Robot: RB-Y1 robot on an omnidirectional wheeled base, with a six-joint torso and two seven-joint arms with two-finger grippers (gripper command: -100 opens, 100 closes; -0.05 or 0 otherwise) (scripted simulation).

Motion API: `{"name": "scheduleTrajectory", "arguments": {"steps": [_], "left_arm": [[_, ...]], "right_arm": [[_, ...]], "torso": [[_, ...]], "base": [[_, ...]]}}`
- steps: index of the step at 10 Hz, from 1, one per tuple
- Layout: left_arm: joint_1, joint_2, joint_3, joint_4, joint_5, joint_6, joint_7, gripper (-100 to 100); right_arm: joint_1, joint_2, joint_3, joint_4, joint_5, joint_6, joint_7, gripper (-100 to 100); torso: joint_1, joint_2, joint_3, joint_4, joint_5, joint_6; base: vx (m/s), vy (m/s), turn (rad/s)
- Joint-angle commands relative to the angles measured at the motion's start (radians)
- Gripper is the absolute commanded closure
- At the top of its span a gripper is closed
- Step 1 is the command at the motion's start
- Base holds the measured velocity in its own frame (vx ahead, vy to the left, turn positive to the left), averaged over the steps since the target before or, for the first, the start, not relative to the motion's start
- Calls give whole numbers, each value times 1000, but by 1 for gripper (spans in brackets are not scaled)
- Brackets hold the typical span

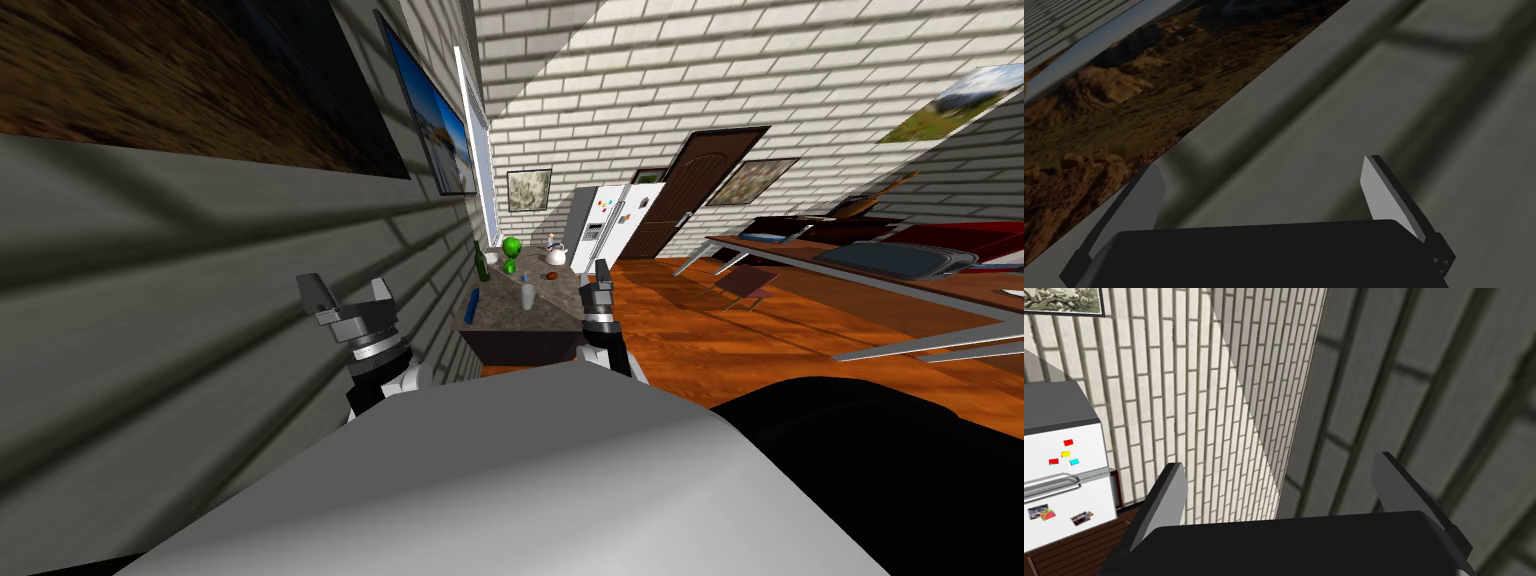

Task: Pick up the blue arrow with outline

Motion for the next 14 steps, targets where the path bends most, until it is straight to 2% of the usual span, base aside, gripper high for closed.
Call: {"name": "scheduleTrajectory", "arguments": {"steps": [1, 3, 6, 7, 8, 9, 10, 11, 12, 13, 14], "left_arm": [[-18, 32, -1, 15, 9, 35, 26, -100], [-44, 66, -4, 39, 22, 86, 65, -100], [-104, 118, -10, 91, 50, 186, 149, -100], [-104, 118, -10, 91, 50, 202, 151, -100], [-129, 135, -12, 113, 62, 234, 186, -100], [-129, 135, -12, 113, 62, 249, 186, -100], [-156, 151, -15, 137, 75, 287, 224, -100], [-156, 151, -15, 137, 75, 301, 224, -100], [-185, 167, -17, 163, 89, 334, 265, -100], [-185, 167, -17, 163, 89, 356, 265, -100], [-216, 182, -20, 190, 104, 392, 305, -100]], "right_arm": [[0, 0, 0, 0, 0, 0, 0, 0], [0, 0, 0, 0, 0, 0, 0, 0], [0, 0, 0, 0, 0, 0, 0, 0], [0, 0, 0, 0, 0, 0, 0, 0], [0, 0, 0, 0, 0, 0, 0, 0], [0, 0, 0, 0, 0, 0, 0, 0], [0, 0, 0, 0, 0, 0, 0, 0], [0, 0, 0, 0, 0, 0, 0, 0], [0, 0, 0, 0, 0, 0, 0, 0], [0, 0, 0, 0, 0, 0, 0, 0], [0, 0, 0, 0, 0, 0, 0, 0]], "torso": [[0, 0, 0, 0, 0, 0], [0, 0, 0, 0, 0, 0], [0, -1, -1, 0, 0, 0], [-1, -1, -1, 0, 0, 0], [-1, -1, 0, 0, 0, 0], [-1, -1, 0, 0, 0, 0], [0, -1, 0, 0, 0, 0], [-1, -1, 0, 0, 0, 0], [0, 0, 0, 0, 0, 0], [-1, -1, 0, 0, 0, 0], [-1, -1, 0, 0, 0, 0]], "base": [[2, -2, -13], [5, -4, -22], [6, -10, -28], [5, -10, -9], [4, -12, -20], [3, -7, -12], [2, -7, -26], [3, -7, -15], [3, -10, -27], [4, -9, -17], [5, -12, -28]]}}
